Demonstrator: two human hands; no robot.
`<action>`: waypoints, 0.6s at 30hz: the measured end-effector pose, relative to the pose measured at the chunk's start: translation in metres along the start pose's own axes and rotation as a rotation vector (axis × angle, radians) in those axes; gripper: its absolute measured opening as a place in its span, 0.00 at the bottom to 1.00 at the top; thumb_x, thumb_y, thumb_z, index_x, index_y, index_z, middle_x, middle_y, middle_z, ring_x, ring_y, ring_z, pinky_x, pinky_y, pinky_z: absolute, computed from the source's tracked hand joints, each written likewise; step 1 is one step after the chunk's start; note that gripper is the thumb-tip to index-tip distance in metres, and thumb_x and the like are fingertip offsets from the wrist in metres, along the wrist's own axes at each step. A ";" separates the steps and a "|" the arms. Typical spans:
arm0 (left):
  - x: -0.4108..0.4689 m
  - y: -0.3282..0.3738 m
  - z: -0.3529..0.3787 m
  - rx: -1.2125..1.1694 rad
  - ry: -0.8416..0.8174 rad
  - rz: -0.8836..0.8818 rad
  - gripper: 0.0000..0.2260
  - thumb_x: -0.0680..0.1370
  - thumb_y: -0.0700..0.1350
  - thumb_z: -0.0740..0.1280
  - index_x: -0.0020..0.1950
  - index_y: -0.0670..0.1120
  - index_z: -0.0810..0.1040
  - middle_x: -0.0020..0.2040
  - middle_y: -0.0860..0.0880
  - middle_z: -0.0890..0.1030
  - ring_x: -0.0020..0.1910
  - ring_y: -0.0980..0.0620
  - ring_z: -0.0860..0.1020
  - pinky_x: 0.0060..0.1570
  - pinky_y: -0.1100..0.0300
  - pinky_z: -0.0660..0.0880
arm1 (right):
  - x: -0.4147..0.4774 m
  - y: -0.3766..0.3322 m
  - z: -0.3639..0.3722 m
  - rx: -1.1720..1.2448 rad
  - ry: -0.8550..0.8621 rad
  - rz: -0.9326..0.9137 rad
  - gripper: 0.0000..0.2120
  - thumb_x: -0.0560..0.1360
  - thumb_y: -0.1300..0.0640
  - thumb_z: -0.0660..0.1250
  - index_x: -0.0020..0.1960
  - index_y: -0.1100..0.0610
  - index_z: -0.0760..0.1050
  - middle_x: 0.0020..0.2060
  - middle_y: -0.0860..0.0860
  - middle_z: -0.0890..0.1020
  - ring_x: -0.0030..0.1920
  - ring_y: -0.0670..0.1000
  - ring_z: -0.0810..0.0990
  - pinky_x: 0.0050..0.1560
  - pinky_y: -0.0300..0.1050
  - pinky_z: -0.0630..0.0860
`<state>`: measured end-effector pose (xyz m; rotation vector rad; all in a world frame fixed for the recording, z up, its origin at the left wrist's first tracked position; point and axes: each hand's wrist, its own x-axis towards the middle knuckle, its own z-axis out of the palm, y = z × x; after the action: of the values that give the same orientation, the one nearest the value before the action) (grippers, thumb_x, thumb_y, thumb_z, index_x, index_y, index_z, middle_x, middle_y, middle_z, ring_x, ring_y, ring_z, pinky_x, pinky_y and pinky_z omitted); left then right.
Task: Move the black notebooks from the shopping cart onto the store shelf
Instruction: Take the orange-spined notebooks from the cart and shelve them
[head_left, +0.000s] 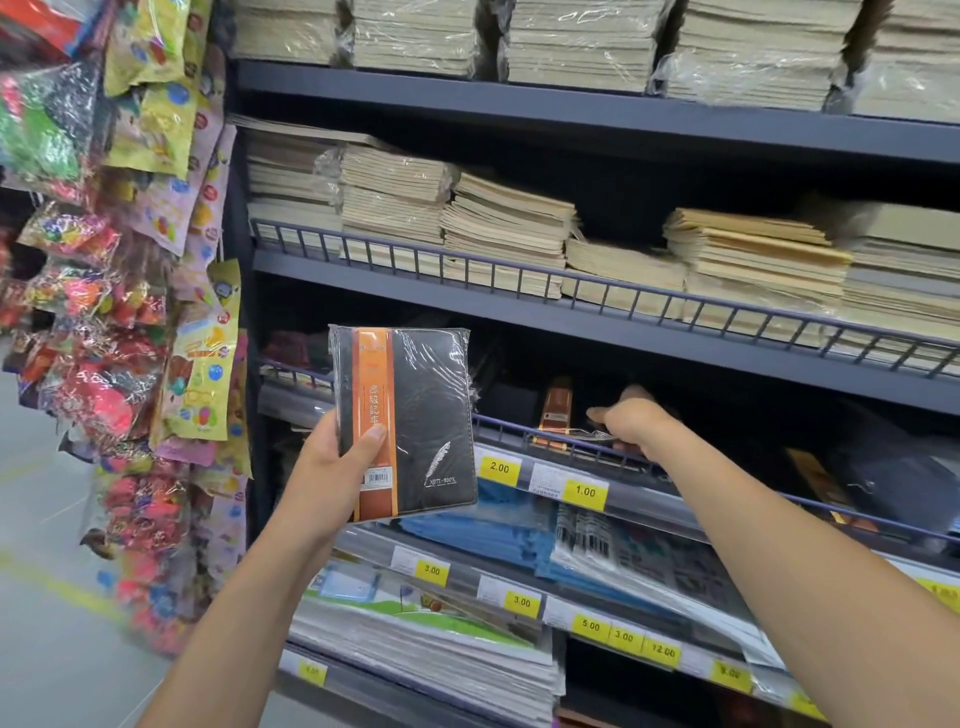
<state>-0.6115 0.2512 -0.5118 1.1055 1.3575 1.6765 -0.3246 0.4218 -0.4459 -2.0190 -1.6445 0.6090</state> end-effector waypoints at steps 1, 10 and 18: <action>0.000 0.000 0.001 0.003 -0.003 -0.001 0.11 0.84 0.46 0.64 0.66 0.52 0.76 0.57 0.49 0.84 0.56 0.49 0.84 0.56 0.48 0.81 | -0.001 0.000 -0.002 -0.087 -0.013 -0.003 0.26 0.80 0.48 0.69 0.67 0.66 0.71 0.59 0.61 0.80 0.49 0.58 0.81 0.48 0.49 0.77; -0.005 -0.001 0.003 0.027 -0.046 -0.024 0.10 0.84 0.48 0.65 0.66 0.52 0.76 0.57 0.49 0.85 0.56 0.48 0.84 0.54 0.48 0.81 | 0.008 0.016 -0.004 -0.467 0.023 -0.015 0.35 0.77 0.32 0.61 0.72 0.57 0.70 0.73 0.58 0.67 0.66 0.61 0.73 0.61 0.54 0.75; -0.016 0.004 0.020 0.017 -0.108 -0.085 0.07 0.84 0.46 0.64 0.61 0.49 0.79 0.48 0.48 0.87 0.45 0.52 0.86 0.42 0.56 0.82 | -0.006 0.077 -0.024 -0.202 0.278 -0.320 0.23 0.81 0.37 0.58 0.69 0.48 0.71 0.62 0.52 0.75 0.48 0.55 0.82 0.48 0.53 0.81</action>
<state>-0.5868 0.2436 -0.5092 1.1160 1.3341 1.5256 -0.2516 0.4006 -0.4729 -1.8144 -1.8560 0.0475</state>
